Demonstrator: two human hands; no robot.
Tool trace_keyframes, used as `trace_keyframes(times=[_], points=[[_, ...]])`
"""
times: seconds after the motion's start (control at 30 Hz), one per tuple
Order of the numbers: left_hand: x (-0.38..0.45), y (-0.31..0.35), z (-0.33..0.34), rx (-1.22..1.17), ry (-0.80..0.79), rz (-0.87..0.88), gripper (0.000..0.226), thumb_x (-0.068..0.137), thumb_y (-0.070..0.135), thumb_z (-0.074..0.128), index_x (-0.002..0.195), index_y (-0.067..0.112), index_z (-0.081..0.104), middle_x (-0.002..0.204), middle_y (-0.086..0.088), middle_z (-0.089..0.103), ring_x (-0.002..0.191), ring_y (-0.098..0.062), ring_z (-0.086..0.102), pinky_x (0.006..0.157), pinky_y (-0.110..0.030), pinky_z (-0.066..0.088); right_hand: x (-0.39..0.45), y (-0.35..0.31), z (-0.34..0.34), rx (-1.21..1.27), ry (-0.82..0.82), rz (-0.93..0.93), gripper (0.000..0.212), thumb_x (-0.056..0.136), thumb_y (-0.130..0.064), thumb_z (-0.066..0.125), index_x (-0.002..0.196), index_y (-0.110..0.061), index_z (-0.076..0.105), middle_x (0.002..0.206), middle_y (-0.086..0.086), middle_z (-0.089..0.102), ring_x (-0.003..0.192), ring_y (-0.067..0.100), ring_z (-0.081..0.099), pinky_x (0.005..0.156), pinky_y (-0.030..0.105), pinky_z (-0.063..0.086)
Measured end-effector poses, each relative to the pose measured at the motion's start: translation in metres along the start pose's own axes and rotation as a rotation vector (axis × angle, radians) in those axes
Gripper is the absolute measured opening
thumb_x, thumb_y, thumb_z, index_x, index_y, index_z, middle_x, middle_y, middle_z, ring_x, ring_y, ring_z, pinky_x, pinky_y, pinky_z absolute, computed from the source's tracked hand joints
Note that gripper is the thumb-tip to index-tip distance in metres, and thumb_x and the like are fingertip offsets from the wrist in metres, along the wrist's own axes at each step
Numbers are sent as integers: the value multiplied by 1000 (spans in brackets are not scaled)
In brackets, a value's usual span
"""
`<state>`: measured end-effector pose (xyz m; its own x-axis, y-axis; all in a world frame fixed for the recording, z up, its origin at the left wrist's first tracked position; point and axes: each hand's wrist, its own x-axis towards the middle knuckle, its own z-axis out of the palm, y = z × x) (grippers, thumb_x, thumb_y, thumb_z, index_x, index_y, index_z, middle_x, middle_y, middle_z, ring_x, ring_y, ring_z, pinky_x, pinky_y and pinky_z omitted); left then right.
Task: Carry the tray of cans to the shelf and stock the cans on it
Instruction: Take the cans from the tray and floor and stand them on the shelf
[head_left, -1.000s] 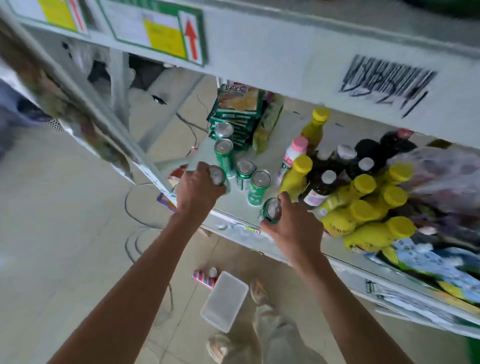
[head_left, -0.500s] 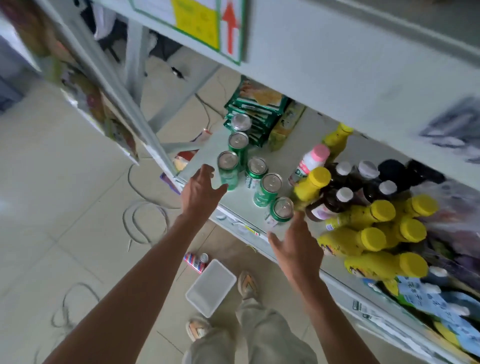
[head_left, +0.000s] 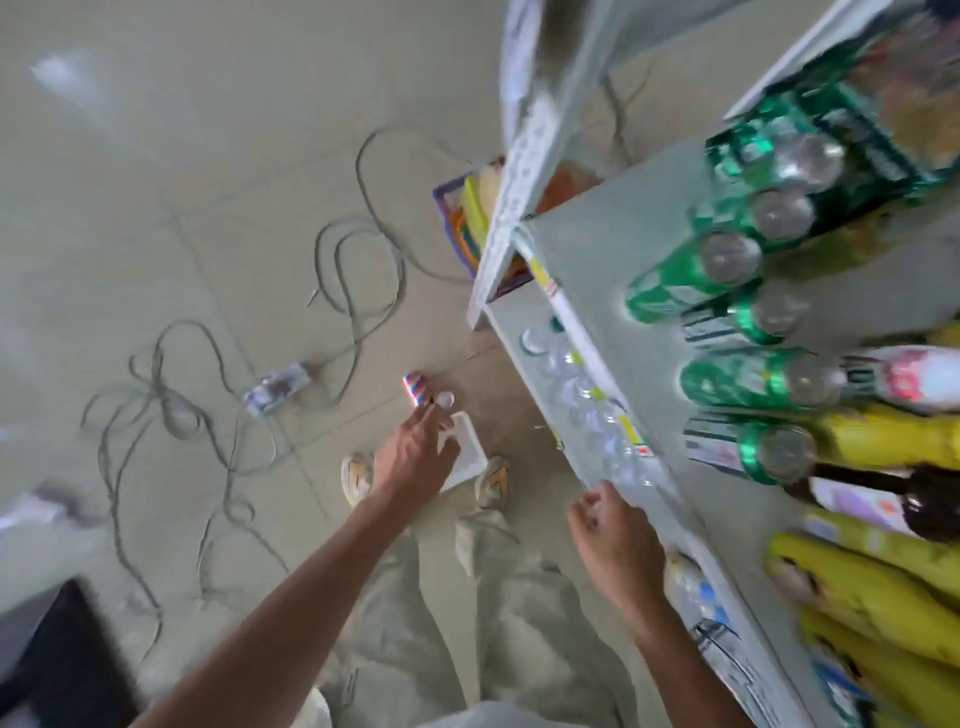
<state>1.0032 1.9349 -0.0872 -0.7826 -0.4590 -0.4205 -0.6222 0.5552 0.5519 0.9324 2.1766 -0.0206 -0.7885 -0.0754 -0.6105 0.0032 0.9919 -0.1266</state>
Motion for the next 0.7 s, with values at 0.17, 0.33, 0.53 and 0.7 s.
trace_keyframes(times=[0.17,0.33,0.53,0.7], points=[[41,-107,65,84,-98,-182,29,87,32,61,114,21,58,110,-4,64,93,-35,66,69,-42,54,96,-60,135,-111,-201,-176,27,90,-42,61,112,-26,57,102,5,71,100,32,69,75,37,51],[134,-212,158,158,-108,-266,41,89,34,57,127,21,49,118,-8,64,94,-38,66,71,-39,49,244,-108,290,-159,-269,-254,68,94,-36,65,151,-13,35,136,20,57,121,40,58,97,44,48],[268,-336,283,10,-69,-593,52,88,45,63,126,11,51,119,-16,66,107,-39,65,77,-40,48,384,-141,423,-312,-195,-404,74,84,-57,68,145,-31,35,126,14,52,103,41,65,74,41,44],[339,-381,360,-294,-148,-758,53,72,65,69,79,14,60,92,-10,71,86,-30,72,74,-41,63,429,-138,486,-403,-174,-494,57,79,-51,76,126,-27,54,120,11,55,100,36,67,72,36,43]])
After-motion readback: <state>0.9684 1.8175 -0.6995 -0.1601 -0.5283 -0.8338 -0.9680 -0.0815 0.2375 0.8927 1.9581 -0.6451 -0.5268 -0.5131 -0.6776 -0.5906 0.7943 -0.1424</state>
